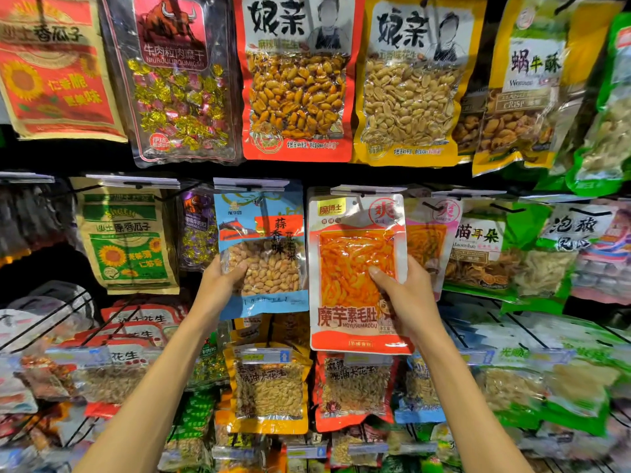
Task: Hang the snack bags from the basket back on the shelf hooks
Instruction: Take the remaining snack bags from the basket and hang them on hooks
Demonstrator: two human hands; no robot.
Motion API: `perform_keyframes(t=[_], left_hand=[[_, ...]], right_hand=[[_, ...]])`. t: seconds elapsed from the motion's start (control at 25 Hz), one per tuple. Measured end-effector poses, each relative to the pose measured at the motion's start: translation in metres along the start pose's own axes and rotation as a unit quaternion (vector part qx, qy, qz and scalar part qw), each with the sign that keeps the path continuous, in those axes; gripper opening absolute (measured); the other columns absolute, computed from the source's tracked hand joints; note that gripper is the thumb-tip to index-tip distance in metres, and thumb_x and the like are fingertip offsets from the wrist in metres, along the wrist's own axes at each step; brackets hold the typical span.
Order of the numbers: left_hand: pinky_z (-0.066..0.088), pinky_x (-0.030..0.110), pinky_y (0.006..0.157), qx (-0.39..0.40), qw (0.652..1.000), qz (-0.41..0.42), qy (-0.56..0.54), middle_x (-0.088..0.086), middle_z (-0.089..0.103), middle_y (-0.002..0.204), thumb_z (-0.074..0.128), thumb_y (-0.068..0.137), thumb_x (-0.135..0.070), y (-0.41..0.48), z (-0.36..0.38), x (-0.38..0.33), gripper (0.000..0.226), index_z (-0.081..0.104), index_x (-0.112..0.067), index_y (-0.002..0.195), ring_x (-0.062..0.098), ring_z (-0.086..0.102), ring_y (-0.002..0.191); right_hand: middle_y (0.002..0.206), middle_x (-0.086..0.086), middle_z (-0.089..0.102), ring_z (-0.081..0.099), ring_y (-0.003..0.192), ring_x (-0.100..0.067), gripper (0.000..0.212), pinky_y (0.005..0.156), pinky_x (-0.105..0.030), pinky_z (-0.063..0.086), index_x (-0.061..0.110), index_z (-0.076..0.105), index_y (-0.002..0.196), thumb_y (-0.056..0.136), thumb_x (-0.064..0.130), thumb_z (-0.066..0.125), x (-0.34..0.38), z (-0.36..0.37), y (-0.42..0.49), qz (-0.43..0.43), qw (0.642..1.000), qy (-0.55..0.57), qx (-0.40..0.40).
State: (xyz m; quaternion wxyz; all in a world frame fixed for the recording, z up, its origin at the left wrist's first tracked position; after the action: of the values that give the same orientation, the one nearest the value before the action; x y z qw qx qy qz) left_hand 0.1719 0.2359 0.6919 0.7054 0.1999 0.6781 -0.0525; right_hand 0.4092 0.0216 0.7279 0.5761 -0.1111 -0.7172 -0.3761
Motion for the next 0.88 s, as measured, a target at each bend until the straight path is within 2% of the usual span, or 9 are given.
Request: perform_keyframes(t=[0.08,0.2,0.28,0.44,0.64,0.76,0.88], left_hand=[[0.036,0.033,0.103,-0.001,1.0,0.0,0.006,-0.008,0.054,0.137,0.057,0.099,-0.025,0.001,-0.002,0.006,0.047,0.042,-0.023,0.144,0.014,0.048,0.128],[0.037,0.029,0.096,0.0,1.0,0.003,-0.005,-0.009,0.057,0.128,0.055,0.1,-0.021,0.002,-0.001,0.008,0.038,0.047,-0.025,0.137,0.01,0.053,0.116],[0.038,0.03,0.097,-0.001,1.0,0.003,-0.009,-0.009,0.057,0.128,0.055,0.1,-0.022,0.002,0.0,0.007,0.038,0.047,-0.024,0.138,0.008,0.054,0.113],[0.039,0.031,0.098,-0.002,1.0,-0.003,-0.002,-0.008,0.057,0.134,0.057,0.099,-0.025,0.004,-0.003,0.011,0.041,0.048,-0.026,0.139,0.012,0.053,0.122],[0.036,0.041,0.11,0.004,1.0,0.001,0.016,-0.008,0.05,0.144,0.059,0.097,-0.032,0.005,-0.006,0.011,0.052,0.041,-0.029,0.146,0.016,0.046,0.133],[0.031,0.048,0.116,0.005,0.999,-0.001,0.036,-0.007,0.042,0.152,0.06,0.096,-0.037,0.004,-0.008,0.013,0.06,0.035,-0.029,0.15,0.017,0.039,0.139],[0.032,0.043,0.115,-0.003,0.998,0.001,0.061,-0.006,0.039,0.152,0.059,0.097,-0.037,0.002,-0.007,0.011,0.064,0.03,-0.023,0.153,0.017,0.038,0.139]], right_hand=[[0.098,0.007,0.073,0.071,0.085,-0.001,0.018,0.071,-0.019,0.054,0.024,0.062,0.104,0.091,0.014,0.07,-0.003,-0.001,0.001,0.003,1.0,-0.001,0.003],[0.1,0.007,0.073,0.071,0.088,-0.003,0.018,0.075,-0.024,0.055,0.025,0.063,0.106,0.091,0.016,0.069,-0.008,-0.003,0.0,0.007,1.0,-0.002,0.003],[0.101,0.006,0.073,0.071,0.089,-0.004,0.018,0.077,-0.025,0.055,0.024,0.063,0.107,0.091,0.018,0.07,-0.012,-0.004,0.0,0.008,1.0,-0.003,0.003],[0.1,0.007,0.073,0.071,0.088,-0.002,0.018,0.073,-0.02,0.054,0.024,0.063,0.106,0.091,0.016,0.069,-0.016,-0.003,0.005,0.012,1.0,0.002,0.006],[0.097,0.008,0.073,0.071,0.086,-0.002,0.016,0.066,-0.013,0.053,0.022,0.065,0.106,0.093,0.013,0.067,-0.027,0.001,0.019,0.027,1.0,0.006,0.012],[0.101,0.003,0.074,0.071,0.093,-0.01,0.019,0.076,-0.025,0.056,0.018,0.064,0.112,0.093,0.016,0.067,-0.035,0.003,0.029,0.037,0.999,-0.004,0.012],[0.101,-0.001,0.073,0.07,0.095,-0.015,0.017,0.084,-0.037,0.056,0.018,0.063,0.108,0.092,0.016,0.068,-0.045,0.005,0.042,0.053,0.998,-0.023,0.005]])
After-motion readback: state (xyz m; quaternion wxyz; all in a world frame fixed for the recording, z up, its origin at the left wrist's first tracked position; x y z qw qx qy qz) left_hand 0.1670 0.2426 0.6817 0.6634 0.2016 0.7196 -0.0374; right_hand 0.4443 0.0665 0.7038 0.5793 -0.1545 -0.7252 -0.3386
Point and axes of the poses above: each hand's wrist, its own y-axis towards the middle knuckle, its own z-axis out of the palm, x = y × z, the point moved 4 cm from there along y, towards the middle knuckle
